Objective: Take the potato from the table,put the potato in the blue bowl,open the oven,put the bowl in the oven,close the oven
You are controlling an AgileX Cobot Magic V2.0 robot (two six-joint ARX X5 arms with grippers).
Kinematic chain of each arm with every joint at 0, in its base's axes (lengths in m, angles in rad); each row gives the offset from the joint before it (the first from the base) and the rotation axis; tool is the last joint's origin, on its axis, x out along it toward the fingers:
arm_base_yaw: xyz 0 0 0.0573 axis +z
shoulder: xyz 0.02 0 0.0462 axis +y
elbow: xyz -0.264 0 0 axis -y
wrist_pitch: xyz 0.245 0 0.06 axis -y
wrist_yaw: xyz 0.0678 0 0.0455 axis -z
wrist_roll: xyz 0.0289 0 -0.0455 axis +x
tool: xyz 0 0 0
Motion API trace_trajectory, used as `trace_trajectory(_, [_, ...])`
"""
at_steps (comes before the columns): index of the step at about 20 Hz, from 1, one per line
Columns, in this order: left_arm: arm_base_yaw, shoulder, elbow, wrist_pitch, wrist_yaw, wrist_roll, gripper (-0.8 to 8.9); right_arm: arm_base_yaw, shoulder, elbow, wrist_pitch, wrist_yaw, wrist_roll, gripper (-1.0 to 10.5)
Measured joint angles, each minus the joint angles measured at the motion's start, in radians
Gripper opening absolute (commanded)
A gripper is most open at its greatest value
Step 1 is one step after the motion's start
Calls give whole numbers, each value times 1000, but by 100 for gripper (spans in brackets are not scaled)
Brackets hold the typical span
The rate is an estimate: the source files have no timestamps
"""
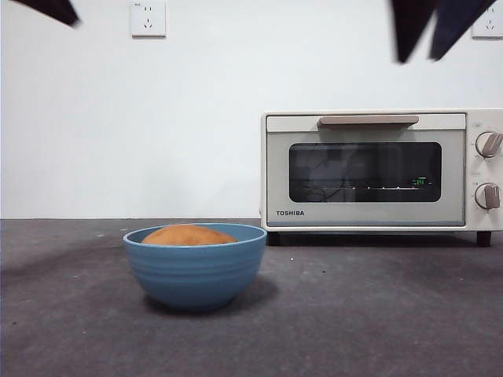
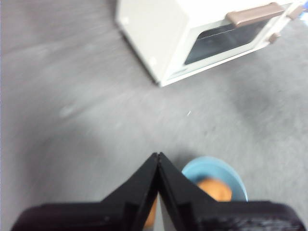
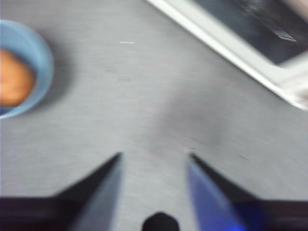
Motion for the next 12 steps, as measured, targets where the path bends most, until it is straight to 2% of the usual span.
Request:
trace_trajectory(3, [-53,106,0,165,11,-9,-5,-112,-92,0,-27,5,0,17])
trace_trajectory(6, [-118,189,9,275,14,-58,-5,-238,-195,-3,-32,-76,-24,-12])
trace_trajectory(8, [-165,265,62,272,15,-78,-5,-327,-272,-21,-30,-137,-45,-12])
trace_trajectory(12, [-258,441,313,224,15,-86,-5,-468,-436,-139,74,-274,-53,-12])
